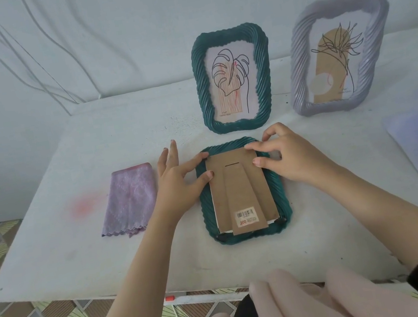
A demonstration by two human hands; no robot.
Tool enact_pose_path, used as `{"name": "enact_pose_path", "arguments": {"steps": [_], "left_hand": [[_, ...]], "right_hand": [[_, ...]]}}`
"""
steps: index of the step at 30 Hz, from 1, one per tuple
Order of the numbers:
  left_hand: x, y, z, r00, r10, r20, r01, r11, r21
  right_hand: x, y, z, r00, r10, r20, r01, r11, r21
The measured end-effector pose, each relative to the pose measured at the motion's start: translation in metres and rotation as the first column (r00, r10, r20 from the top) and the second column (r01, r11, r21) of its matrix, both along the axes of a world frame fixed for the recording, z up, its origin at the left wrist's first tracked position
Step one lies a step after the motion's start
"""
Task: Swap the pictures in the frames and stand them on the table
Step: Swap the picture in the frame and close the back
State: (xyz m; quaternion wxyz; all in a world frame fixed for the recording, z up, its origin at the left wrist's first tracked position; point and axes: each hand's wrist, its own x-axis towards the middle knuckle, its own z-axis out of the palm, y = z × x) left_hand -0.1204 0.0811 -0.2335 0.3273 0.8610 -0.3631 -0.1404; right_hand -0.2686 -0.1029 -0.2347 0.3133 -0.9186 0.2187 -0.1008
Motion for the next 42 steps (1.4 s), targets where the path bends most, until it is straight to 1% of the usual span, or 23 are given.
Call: {"name": "enact_pose_path", "arguments": {"steps": [5,8,10,12,15,18,22,28,30,35,40,42], "left_hand": [[-0.004,0.001,-0.001,1.000,0.011,0.023,-0.012,1.000,0.005],[-0.015,0.004,-0.007,0.992,0.028,0.122,-0.017,0.995,-0.095],[-0.024,0.007,-0.011,0.988,0.024,0.155,0.001,0.987,-0.161],[-0.030,0.013,-0.011,0.988,-0.016,0.155,0.046,0.981,-0.190],[-0.036,0.026,-0.008,0.983,-0.119,0.137,0.145,0.969,-0.202],[-0.041,0.043,-0.007,0.969,-0.228,0.099,0.241,0.959,-0.151],[-0.044,0.058,-0.007,0.937,-0.349,0.016,0.349,0.937,-0.028],[-0.038,0.059,-0.002,0.903,-0.427,0.052,0.421,0.902,0.097],[-0.037,0.059,-0.002,0.893,-0.444,0.073,0.433,0.892,0.130],[-0.036,0.060,-0.002,0.872,-0.462,0.163,0.440,0.884,0.158],[-0.040,0.063,-0.004,0.797,-0.491,0.352,0.449,0.871,0.199],[-0.043,0.065,-0.005,0.779,-0.489,0.393,0.438,0.872,0.217]], "right_hand": [[-0.003,0.001,-0.006,1.000,0.021,0.019,-0.020,0.999,-0.031],[-0.007,0.000,-0.006,0.998,0.037,0.041,-0.035,0.999,-0.035],[-0.014,0.001,-0.003,0.995,0.067,0.072,-0.065,0.998,-0.027],[-0.024,0.006,0.001,0.990,0.108,0.089,-0.106,0.994,-0.034],[-0.046,0.014,0.005,0.982,0.185,0.041,-0.183,0.982,-0.037],[-0.066,0.021,0.003,0.965,0.264,0.002,-0.263,0.964,-0.020],[-0.078,0.026,-0.003,0.957,0.289,-0.008,-0.289,0.956,-0.050],[-0.076,0.029,-0.004,0.966,0.258,0.009,-0.258,0.966,-0.036],[-0.074,0.029,-0.004,0.968,0.251,0.019,-0.250,0.968,-0.025],[-0.071,0.029,-0.003,0.973,0.230,0.029,-0.230,0.973,-0.019],[-0.072,0.032,-0.008,0.967,0.248,0.050,-0.244,0.966,-0.082],[-0.074,0.034,-0.009,0.965,0.257,0.055,-0.250,0.962,-0.106]]}}
